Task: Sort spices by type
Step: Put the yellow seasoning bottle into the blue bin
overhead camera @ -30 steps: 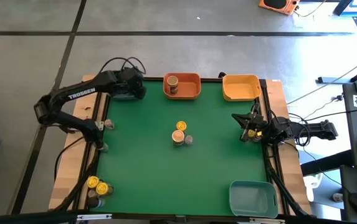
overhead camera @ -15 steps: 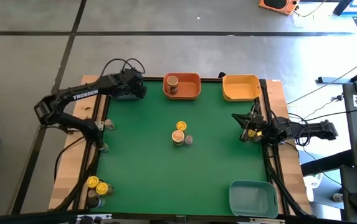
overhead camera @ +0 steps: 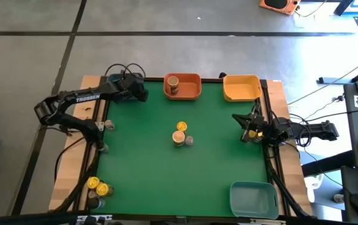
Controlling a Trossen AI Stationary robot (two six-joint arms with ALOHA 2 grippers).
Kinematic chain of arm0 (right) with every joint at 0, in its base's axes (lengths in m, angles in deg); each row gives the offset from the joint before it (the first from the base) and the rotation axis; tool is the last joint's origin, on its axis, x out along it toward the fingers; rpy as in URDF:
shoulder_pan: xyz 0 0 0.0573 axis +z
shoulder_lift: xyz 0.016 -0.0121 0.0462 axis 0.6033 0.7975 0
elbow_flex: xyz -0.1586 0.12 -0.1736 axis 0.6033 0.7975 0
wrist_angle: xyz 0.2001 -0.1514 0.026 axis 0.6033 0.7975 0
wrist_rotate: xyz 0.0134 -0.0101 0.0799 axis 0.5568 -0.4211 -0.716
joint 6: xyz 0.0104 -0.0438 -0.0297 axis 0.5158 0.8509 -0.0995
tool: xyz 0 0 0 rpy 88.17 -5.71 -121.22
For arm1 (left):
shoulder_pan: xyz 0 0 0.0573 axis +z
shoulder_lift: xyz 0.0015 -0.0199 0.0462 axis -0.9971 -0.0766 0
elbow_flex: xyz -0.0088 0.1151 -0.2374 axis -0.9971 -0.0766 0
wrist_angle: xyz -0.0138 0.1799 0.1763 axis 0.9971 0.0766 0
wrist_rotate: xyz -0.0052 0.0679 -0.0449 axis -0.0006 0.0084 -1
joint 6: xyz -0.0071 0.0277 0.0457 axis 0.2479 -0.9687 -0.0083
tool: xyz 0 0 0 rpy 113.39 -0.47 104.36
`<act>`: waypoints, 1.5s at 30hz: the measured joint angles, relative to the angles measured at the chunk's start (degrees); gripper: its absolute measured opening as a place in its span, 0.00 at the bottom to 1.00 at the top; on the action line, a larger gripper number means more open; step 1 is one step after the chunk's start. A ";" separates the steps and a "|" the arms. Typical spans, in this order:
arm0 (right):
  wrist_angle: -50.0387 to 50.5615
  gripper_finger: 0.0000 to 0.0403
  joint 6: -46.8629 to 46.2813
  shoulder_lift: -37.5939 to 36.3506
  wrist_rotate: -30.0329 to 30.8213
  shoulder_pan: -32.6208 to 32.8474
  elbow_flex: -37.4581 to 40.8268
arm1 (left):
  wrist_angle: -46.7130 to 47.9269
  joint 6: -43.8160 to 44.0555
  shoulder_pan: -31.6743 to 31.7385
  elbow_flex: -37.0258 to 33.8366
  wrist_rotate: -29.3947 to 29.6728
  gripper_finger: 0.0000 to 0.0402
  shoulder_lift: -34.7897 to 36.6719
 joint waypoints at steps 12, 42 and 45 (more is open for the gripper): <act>0.00 0.03 0.01 0.00 -0.02 0.00 -0.01 | -4.54 -0.65 0.02 -4.14 0.02 0.55 0.00; -0.02 0.03 0.00 0.00 -0.04 0.00 -0.02 | 9.95 -0.69 -4.25 8.53 -2.07 0.73 5.55; -0.07 0.03 -0.01 0.00 -0.04 0.00 -0.02 | 8.19 0.05 -7.15 8.53 -5.32 0.73 7.17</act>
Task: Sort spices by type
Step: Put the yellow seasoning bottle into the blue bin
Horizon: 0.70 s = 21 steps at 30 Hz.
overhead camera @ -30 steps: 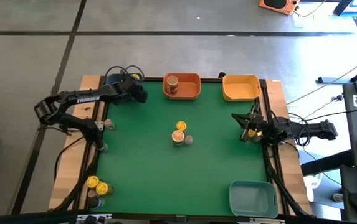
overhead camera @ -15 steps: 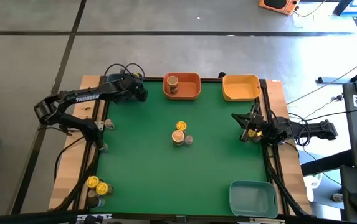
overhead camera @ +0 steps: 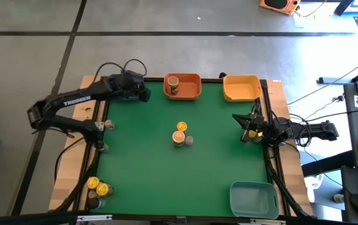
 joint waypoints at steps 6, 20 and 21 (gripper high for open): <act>0.01 0.03 0.00 0.00 0.00 0.00 0.01 | -7.86 -2.18 -6.99 0.04 -4.59 0.73 0.28; 0.03 0.03 0.00 0.00 -0.02 0.00 0.00 | -17.31 -4.11 -12.88 -0.31 -6.85 0.73 0.15; 0.03 0.03 0.00 0.00 -0.02 0.00 0.02 | -17.24 -4.07 -13.05 -0.31 -7.10 0.73 0.14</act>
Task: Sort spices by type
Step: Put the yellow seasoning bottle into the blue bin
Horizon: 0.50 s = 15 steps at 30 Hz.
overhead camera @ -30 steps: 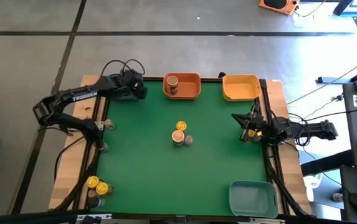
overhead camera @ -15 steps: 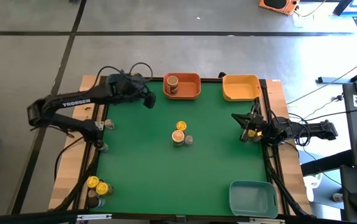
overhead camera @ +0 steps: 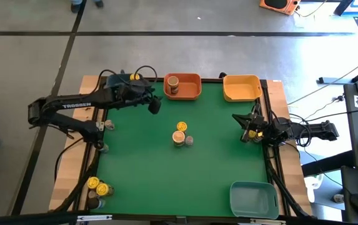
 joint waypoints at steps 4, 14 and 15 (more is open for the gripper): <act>0.00 0.03 0.67 0.00 0.04 0.00 -0.02 | -0.22 0.80 -1.24 -0.01 -0.26 0.73 -0.72; 0.04 0.03 0.97 0.00 -0.01 0.00 0.00 | -8.68 5.94 -3.12 -0.02 3.52 0.73 -2.33; 0.02 0.03 0.96 0.00 0.02 0.00 -0.01 | -8.98 5.33 -3.12 -0.02 3.52 0.73 -2.33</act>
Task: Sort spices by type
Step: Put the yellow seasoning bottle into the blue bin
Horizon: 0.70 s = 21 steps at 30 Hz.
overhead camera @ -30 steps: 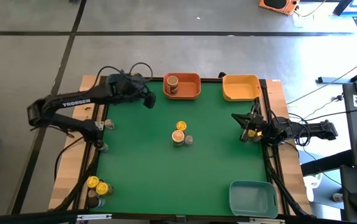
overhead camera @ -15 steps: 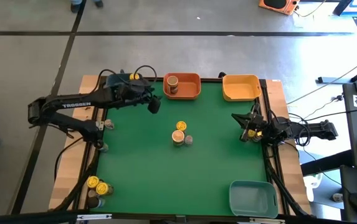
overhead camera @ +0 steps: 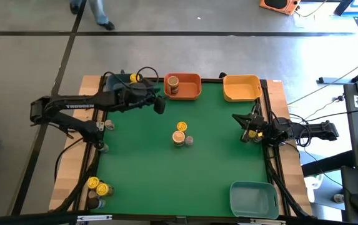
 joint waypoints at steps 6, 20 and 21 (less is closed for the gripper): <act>0.02 0.03 0.02 0.00 -0.02 0.00 -0.01 | -0.42 -1.51 0.09 0.00 -0.44 0.73 0.02; -0.03 0.03 -0.98 0.00 -0.04 0.00 0.00 | -10.62 -7.27 -7.94 2.97 -4.03 0.73 -4.09; -0.13 0.03 -0.98 0.00 -0.04 0.00 -0.01 | -10.62 -7.16 -8.80 3.96 -4.00 0.73 -4.96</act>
